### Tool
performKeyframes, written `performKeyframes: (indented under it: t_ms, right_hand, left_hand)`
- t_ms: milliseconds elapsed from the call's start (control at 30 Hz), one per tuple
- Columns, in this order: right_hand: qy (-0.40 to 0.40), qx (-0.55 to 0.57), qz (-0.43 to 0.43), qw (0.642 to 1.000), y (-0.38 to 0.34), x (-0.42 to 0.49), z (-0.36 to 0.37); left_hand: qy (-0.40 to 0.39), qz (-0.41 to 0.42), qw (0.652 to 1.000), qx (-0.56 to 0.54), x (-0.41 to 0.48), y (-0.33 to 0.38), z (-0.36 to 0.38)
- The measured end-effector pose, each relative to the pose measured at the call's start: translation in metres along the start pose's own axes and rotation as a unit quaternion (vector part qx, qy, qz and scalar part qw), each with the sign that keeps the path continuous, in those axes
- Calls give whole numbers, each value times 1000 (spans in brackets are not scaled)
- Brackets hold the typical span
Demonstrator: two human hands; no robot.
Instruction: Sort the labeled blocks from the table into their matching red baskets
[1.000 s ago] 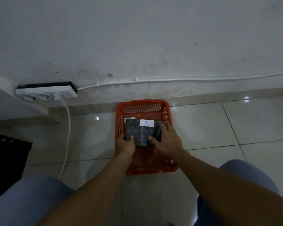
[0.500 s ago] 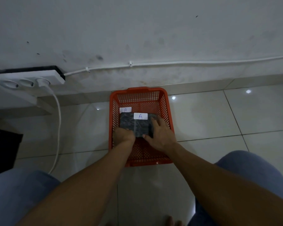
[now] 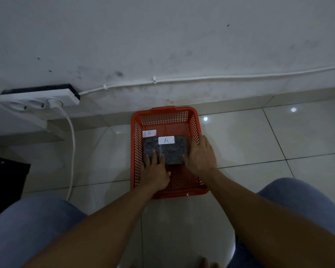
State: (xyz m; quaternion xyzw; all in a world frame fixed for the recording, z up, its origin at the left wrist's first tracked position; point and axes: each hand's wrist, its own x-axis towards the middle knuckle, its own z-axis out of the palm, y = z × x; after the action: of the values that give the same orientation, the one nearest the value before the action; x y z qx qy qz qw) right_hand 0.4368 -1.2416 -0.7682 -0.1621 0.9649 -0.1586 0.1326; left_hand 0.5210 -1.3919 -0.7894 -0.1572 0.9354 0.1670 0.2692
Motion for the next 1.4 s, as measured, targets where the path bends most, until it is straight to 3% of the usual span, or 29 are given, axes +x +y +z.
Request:
performKeyframes:
  t_ms: [467,900,1400]
  right_hand:
    - [-66,29,23,997,10,-6,3]
    - [-82,29,14,996,11,-7,5]
    - [-93,7,19,995,8,-8,5]
  left_hand:
    - [-71,3,995,63,4,-24,-10]
    - [-19,41,993,114,-2,-29,-5]
    - [-37,27,992,114,-4,-31,-8]
